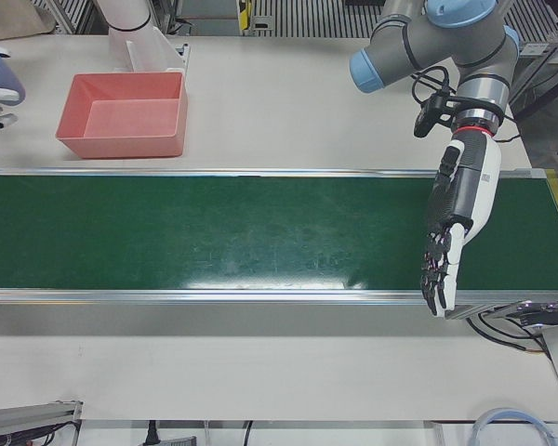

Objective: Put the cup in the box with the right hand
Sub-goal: 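Lift the cup off the belt and carry it toward the pink tray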

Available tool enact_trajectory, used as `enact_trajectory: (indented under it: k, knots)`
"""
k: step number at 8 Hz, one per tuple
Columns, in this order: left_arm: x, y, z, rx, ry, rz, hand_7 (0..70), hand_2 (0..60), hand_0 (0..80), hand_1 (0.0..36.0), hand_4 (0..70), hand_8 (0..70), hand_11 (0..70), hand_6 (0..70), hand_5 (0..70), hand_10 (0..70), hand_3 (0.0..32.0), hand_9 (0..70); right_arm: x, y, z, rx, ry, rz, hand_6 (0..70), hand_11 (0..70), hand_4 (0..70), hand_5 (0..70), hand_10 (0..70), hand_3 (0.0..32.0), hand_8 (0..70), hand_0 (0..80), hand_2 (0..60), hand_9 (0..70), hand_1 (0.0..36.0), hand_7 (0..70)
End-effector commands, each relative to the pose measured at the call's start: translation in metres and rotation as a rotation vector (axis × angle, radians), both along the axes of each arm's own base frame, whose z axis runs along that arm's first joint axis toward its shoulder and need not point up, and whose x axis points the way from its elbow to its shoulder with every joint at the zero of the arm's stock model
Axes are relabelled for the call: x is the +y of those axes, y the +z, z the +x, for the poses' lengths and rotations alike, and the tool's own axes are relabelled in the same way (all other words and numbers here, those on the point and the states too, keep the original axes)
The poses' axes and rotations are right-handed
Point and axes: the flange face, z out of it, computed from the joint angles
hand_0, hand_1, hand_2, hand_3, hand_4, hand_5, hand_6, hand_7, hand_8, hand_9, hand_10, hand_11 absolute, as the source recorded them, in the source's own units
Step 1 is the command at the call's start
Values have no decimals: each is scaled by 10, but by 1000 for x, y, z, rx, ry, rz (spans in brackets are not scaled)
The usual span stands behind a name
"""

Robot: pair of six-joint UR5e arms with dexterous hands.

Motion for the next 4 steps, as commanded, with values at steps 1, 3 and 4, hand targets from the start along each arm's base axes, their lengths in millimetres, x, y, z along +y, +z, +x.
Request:
enact_trajectory:
  k: [1, 3, 4]
  knots:
    - [0, 0, 0, 0, 0, 0, 0, 0, 0, 0, 0, 0, 0, 0, 0, 0, 0, 0, 76, -20, -63, 53, -100, 38, 374, 462, 700, 76, 330, 0, 548, 414, 600, 700, 176, 700]
    - [0, 0, 0, 0, 0, 0, 0, 0, 0, 0, 0, 0, 0, 0, 0, 0, 0, 0, 97, -9, -83, 71, -107, 4, 293, 346, 562, 68, 241, 0, 445, 451, 377, 700, 131, 700]
    - [0, 0, 0, 0, 0, 0, 0, 0, 0, 0, 0, 0, 0, 0, 0, 0, 0, 0, 97, -5, -96, 30, -107, 6, 52, 30, 0, 55, 15, 0, 90, 471, 16, 147, 138, 144]
